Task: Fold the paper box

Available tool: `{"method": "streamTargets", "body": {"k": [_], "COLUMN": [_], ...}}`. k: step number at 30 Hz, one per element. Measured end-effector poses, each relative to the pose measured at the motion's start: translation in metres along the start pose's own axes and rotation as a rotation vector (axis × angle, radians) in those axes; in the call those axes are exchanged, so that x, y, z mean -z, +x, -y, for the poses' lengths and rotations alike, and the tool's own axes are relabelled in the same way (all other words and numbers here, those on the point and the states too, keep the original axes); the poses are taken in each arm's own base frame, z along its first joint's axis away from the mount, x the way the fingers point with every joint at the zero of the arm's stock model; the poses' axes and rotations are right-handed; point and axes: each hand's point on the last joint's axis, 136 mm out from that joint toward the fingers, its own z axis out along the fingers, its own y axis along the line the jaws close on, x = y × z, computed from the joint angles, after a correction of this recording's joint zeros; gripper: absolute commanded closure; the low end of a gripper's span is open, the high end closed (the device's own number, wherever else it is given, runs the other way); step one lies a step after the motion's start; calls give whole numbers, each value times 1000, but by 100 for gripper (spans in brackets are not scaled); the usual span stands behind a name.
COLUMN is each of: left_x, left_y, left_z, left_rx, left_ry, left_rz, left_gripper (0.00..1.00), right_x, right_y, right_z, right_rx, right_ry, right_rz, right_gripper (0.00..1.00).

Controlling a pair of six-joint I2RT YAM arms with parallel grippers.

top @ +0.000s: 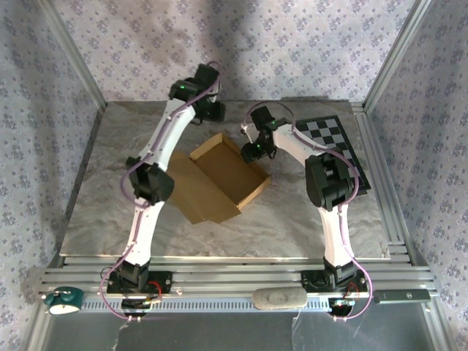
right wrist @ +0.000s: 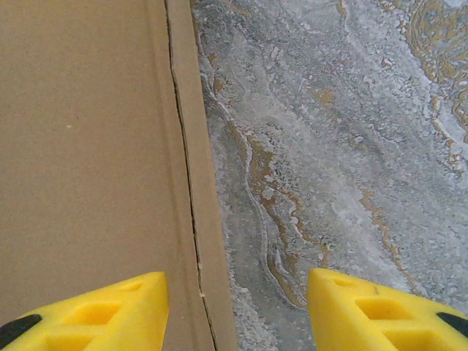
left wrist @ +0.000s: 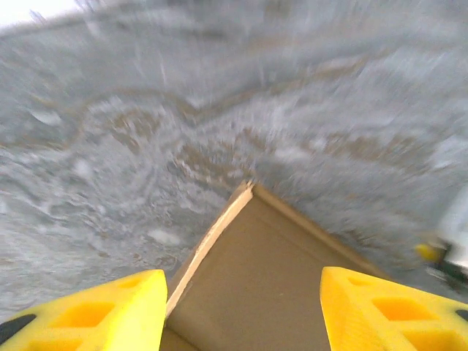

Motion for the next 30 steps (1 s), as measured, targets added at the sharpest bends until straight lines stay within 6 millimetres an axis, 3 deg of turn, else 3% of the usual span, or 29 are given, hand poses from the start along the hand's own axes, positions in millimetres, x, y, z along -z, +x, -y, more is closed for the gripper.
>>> {"method": "streamTargets", "body": {"k": [4,6,9,12,18,24,28,30], "left_x": [95,139,179,195,200,227,232,231], "left_y": [-26,-23,-2,30,102,143,162,166], "left_z": [3,7,14,19,16,0,-11,-14], "left_rx": [56,70,81,86,112,170,212,225], "left_ry": [50,82,125,162,189,221,219,211], "left_rz": [175,237,276,271,209,258,274,276], "left_gripper": [44,44,45,46,48,49,50,50], "right_x": [1,0,-5,-11,-23,-28,-29,-27], "right_y": [-10,-16,-18,-14,-7,-5,-5,-1], "right_z": [-3,-5,-6,-7,-5,-6,-6,-5], "right_rx": [-19,-35,-64,-92,-142,-199,-257,-310], "right_ry": [-4,-6,-7,-2,27,66,95,112], "right_rz": [16,24,21,1,-33,-42,-22,-6], "right_gripper": [58,60,61,64,74,87,100,100]}}
